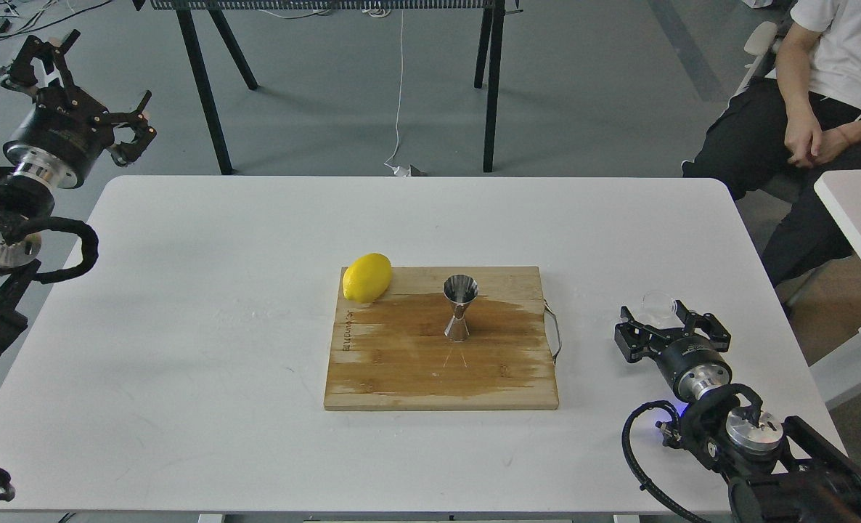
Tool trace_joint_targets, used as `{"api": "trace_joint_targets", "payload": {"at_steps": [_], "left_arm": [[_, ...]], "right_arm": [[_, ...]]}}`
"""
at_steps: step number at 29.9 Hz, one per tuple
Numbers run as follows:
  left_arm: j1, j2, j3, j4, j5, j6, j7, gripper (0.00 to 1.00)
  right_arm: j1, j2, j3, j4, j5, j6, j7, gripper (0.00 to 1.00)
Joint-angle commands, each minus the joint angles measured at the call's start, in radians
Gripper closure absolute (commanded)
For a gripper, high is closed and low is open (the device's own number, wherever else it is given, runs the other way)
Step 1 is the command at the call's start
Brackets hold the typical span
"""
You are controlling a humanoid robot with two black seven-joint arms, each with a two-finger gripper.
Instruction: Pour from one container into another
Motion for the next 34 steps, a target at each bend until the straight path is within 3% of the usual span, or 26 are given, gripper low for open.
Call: {"api": "trace_joint_targets", "payload": {"at_steps": [1,8,18,29,34], "left_arm": [[0.002,-0.001,0.0,0.0,0.001,-0.001,0.0,0.0],[0.0,0.003,0.0,0.0,0.001,-0.001,0.0,0.0],[0.003,0.001,-0.003,0.0,-0.001,-0.011,-0.005,0.0],[0.003,-0.033,-0.009,0.0,-0.009,-0.008,-0.009,0.0],[0.003,-0.033,-0.011,0.0,-0.009,-0.009,-0.009,0.0]], "right_arm": [[0.006,-0.003,-0.02,0.002,-0.011,0.099,-0.001,0.01],[0.092,-0.032,-0.054,0.005,-0.032,0.224,0.002,0.01],[0.343,-0.17,-0.053,-0.02,-0.248,0.224,0.011,0.0],[0.587,-0.162,-0.135,-0.152,-0.336,0.224,0.105,0.0],[0.587,-0.162,-0.141,-0.159,-0.34,0.224,0.109,0.0]]}}
